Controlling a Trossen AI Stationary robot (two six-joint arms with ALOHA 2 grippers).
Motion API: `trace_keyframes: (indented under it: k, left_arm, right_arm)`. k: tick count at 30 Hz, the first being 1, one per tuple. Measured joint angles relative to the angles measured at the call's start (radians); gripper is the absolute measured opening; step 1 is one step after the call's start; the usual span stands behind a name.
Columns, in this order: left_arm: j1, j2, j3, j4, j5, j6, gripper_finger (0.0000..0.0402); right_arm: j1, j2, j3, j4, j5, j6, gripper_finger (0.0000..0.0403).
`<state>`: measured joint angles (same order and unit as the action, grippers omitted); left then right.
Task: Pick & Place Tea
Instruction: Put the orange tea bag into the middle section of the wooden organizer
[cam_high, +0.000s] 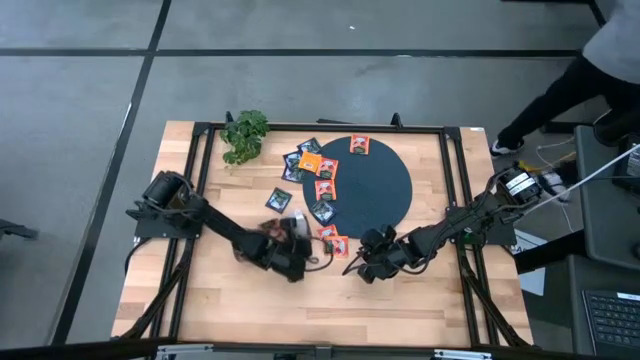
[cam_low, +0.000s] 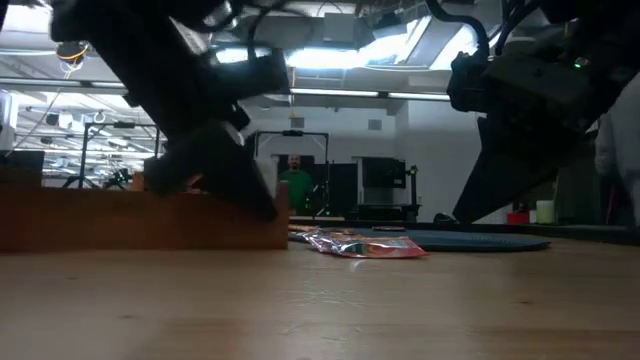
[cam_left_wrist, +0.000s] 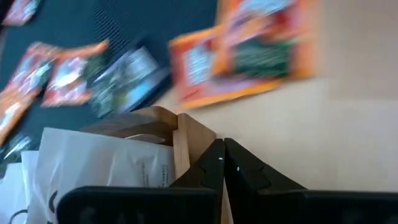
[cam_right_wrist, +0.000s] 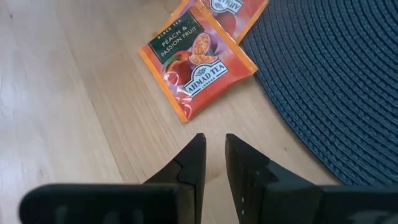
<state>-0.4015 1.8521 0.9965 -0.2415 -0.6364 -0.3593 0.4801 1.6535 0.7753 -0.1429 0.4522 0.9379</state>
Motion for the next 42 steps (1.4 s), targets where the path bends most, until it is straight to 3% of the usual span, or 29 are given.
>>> trace_keyframes:
  k: [6, 19, 28, 42]
  left_arm:
    - [0.039, -0.009, -0.003, -0.068, -0.043, -0.08, 0.0002]
    - [0.028, -0.056, -0.004, 0.148, 0.214, 0.108, 0.0002]
    - [0.039, -0.037, 0.004, 0.252, 0.213, 0.233, 0.0002]
    - [0.051, 0.146, 0.153, 0.238, 0.182, 0.314, 0.0002]
  right_arm:
    - [-0.014, 0.0, 0.0, 0.015, 0.001, -0.006, 0.0064]
    - [-0.02, 0.0, 0.0, 0.027, 0.0, -0.008, 0.0064]
    - [-0.029, 0.0, 0.0, 0.048, 0.0, -0.006, 0.0064]
    - [-0.038, 0.0, 0.0, 0.055, -0.037, 0.021, 0.0064]
